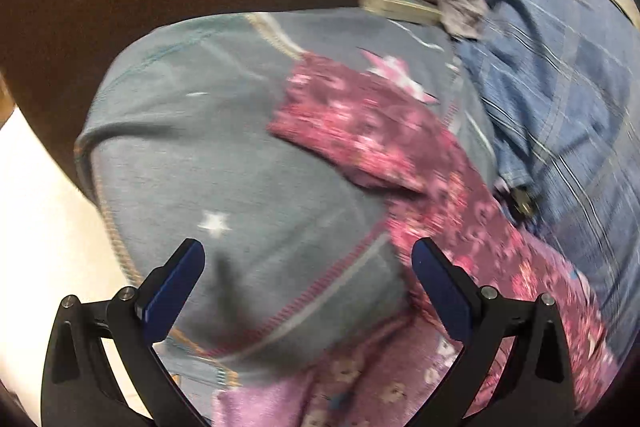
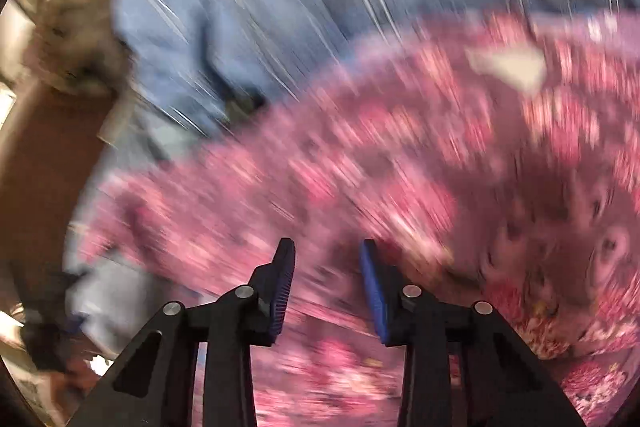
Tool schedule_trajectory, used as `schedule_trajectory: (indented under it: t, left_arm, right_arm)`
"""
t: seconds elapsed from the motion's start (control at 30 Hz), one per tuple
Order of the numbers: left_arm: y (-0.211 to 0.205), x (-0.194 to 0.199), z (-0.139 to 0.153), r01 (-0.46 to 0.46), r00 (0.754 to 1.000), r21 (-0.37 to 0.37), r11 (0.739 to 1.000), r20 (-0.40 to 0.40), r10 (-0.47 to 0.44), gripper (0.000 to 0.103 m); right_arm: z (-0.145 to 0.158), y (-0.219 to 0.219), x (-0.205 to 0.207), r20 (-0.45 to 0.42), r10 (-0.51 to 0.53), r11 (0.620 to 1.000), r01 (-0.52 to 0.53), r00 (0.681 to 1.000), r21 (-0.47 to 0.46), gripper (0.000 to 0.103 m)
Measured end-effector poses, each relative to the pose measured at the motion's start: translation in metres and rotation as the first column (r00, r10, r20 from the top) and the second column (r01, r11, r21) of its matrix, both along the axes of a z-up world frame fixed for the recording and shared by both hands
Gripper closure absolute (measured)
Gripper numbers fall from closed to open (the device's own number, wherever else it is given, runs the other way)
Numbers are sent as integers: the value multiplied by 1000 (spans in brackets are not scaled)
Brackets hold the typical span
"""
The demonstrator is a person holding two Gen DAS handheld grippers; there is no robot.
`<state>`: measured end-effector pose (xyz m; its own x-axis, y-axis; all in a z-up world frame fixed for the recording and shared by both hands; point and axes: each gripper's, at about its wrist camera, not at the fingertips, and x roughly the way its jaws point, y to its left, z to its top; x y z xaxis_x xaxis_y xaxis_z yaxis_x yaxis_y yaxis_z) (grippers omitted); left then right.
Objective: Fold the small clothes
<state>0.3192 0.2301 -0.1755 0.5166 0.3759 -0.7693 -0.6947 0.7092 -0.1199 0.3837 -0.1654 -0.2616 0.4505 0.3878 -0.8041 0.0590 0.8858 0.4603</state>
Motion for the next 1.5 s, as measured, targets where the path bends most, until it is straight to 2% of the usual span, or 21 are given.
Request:
schedule_trajectory:
  t: [0.03, 0.07, 0.17, 0.27, 0.37, 0.43, 0.5, 0.57, 0.63, 0.7, 0.77, 0.83, 0.93, 1.1, 1.2, 1.23, 1.3, 1.37, 1.43, 1.47, 1.5]
  left_arm:
    - [6, -3, -1, -17, 1000, -11, 1000, 2, 17, 0]
    - [13, -6, -2, -32, 999, -27, 999, 3, 32, 0]
    - [30, -12, -4, -52, 998, -71, 996, 30, 55, 0]
    - [36, -15, 4, -59, 997, -30, 998, 56, 61, 0]
    - [46, -22, 9, -50, 990, -68, 996, 126, 59, 1]
    - [45, -25, 17, -36, 981, -65, 997, 190, 47, 1]
    - [37, -25, 23, 2, 971, -46, 999, 237, 9, 1]
    - [32, -19, 26, 56, 962, -58, 997, 269, -39, 1]
    - [29, -3, 22, 119, 956, -107, 987, 281, -85, 3]
    - [33, 10, 14, 153, 954, -197, 968, 284, -93, 11]
    - [43, 19, 5, 156, 949, -303, 940, 310, -57, 24]
    - [53, 19, 2, 136, 942, -357, 924, 336, -9, 26]
    - [73, 19, 4, 74, 928, -374, 925, 364, 73, 26]
    - [83, 24, -1, 106, 906, -419, 902, 414, 86, 28]
    - [79, 31, -2, 116, 907, -408, 905, 415, 71, 28]
    - [78, 36, -2, 126, 907, -409, 904, 417, 63, 31]
    - [79, 48, -8, 143, 909, -433, 890, 413, 54, 47]
    - [83, 51, -17, 161, 905, -465, 871, 421, 57, 72]
    - [85, 53, -26, 174, 902, -509, 843, 426, 71, 89]
    - [84, 54, -31, 180, 899, -520, 835, 431, 74, 93]
    - [83, 53, -32, 180, 894, -522, 834, 440, 82, 94]
  right_arm:
    - [-6, 0, -2, -3, 3, 1000, -3, 1000, -4, 73]
    - [-1, 0, -8, 43, 3, 1000, -2, 999, -6, 73]
    - [15, -5, -21, 91, 17, 1000, -17, 996, 5, 71]
    - [36, -6, -47, 172, 87, 994, -74, 981, -79, 71]
    - [46, -15, -80, 235, 148, 980, -110, 961, -167, 70]
    - [46, -21, -98, 255, 169, 973, -120, 952, -196, 69]
    - [41, -26, -110, 260, 180, 970, -126, 949, -209, 68]
    - [36, -29, -113, 253, 177, 969, -124, 951, -213, 68]
    - [37, -29, -111, 254, 182, 972, -135, 950, -194, 68]
    - [40, -30, -111, 265, 195, 973, -151, 944, -176, 68]
    - [41, -31, -113, 279, 200, 973, -157, 939, -169, 68]
    - [39, -34, -113, 281, 200, 974, -158, 939, -165, 68]
    - [33, -41, -113, 263, 194, 975, -157, 945, -155, 68]
    - [23, -55, -110, 242, 166, 983, -140, 956, -121, 68]
    - [20, -60, -106, 233, 152, 986, -131, 961, -104, 68]
    - [19, -62, -106, 234, 149, 987, -128, 961, -102, 68]
    - [19, -64, -105, 234, 143, 987, -123, 962, -100, 68]
    - [17, -66, -105, 232, 140, 988, -120, 963, -96, 68]
    - [16, -67, -104, 231, 136, 989, -117, 963, -96, 68]
    - [16, -68, -104, 232, 135, 989, -115, 963, -95, 68]
    - [17, -68, -104, 233, 133, 989, -113, 963, -95, 68]
